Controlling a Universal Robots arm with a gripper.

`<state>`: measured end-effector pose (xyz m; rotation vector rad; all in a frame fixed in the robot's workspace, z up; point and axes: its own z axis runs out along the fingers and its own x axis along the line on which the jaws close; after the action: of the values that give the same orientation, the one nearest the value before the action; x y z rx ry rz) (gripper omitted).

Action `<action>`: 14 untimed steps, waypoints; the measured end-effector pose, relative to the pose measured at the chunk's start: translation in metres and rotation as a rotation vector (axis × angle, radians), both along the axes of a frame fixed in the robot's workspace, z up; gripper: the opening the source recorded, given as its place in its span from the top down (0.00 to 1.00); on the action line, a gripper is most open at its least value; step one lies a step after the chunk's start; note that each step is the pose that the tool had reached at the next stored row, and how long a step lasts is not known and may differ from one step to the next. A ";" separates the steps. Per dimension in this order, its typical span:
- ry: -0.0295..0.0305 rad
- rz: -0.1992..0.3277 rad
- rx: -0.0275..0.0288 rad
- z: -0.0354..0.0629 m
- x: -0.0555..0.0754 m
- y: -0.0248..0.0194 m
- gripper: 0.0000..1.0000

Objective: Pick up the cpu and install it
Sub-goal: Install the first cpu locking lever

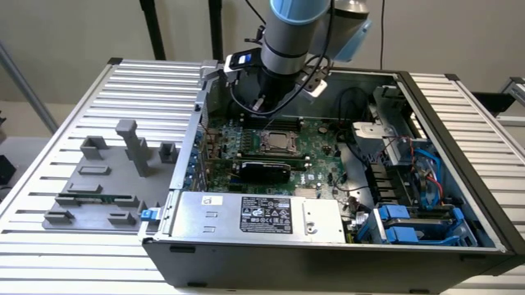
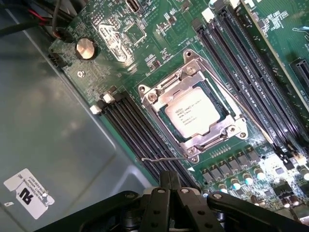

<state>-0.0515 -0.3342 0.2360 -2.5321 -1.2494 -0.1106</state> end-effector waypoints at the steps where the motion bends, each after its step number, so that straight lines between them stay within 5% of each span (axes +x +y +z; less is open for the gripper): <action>1: -0.0005 0.000 -0.0033 -0.0010 0.000 0.0012 0.89; 7: -0.0035 0.000 -0.0286 -0.0070 0.000 0.0067 0.89; 14: -0.0035 -0.002 -0.0408 -0.0180 0.000 0.0070 0.89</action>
<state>-0.0515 -0.3271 0.2181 -2.5689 -1.2628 -0.0910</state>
